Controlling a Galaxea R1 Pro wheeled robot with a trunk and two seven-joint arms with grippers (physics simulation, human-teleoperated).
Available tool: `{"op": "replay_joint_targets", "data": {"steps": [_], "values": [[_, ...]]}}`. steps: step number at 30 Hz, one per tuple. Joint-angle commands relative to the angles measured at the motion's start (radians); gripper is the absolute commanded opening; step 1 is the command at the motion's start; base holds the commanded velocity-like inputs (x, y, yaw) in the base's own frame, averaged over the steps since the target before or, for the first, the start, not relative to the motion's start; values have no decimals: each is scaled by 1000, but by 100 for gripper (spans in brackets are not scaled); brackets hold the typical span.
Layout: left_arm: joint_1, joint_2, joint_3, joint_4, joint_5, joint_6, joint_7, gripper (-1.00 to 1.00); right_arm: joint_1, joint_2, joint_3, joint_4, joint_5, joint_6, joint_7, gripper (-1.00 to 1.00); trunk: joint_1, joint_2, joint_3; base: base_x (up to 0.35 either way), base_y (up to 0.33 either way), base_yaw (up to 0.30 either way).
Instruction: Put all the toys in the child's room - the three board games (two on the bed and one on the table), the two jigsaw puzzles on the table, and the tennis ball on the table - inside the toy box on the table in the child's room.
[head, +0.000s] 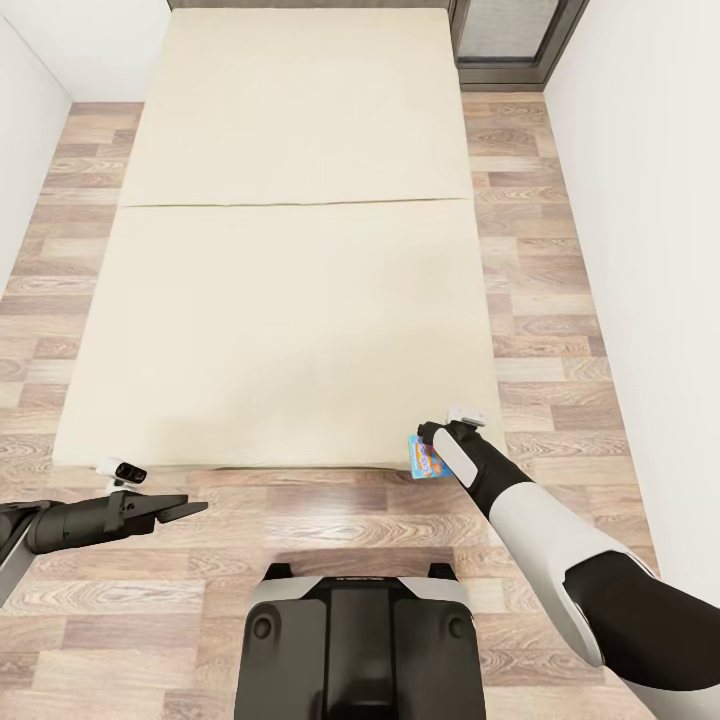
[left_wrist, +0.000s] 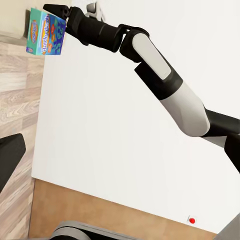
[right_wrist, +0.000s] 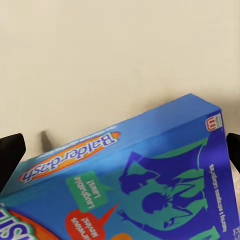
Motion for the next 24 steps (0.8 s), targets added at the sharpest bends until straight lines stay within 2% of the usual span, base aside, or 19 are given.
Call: {"op": "replay_joint_targets", "data": {"steps": [1, 11, 13, 17, 24], "values": [[0, 0, -1, 0, 0, 11, -3, 100, 0, -1, 7, -1, -7, 4, -8, 100, 1, -2, -1, -2, 0, 0], [0, 0, -1, 0, 0, 11, -2, 100, -1, -1, 7, -1, -7, 4, -8, 100, 1, -2, -1, 0, 0, 0], [1, -11, -8, 11, -4, -1, 5, 100, -12, 7, -4, -13, -5, -8, -19, 100, 1, -2, -1, 0, 0, 0], [1, -34, -8, 14, -4, -3, 4, 100, -14, 7, -3, -26, -5, -15, -23, 100, 1, -2, -1, 0, 0, 0], [1, -73, -11, 13, -8, -3, 2, 100, -49, -7, -5, -35, -7, -12, -22, 100, 1, -2, -1, 0, 0, 0]]}}
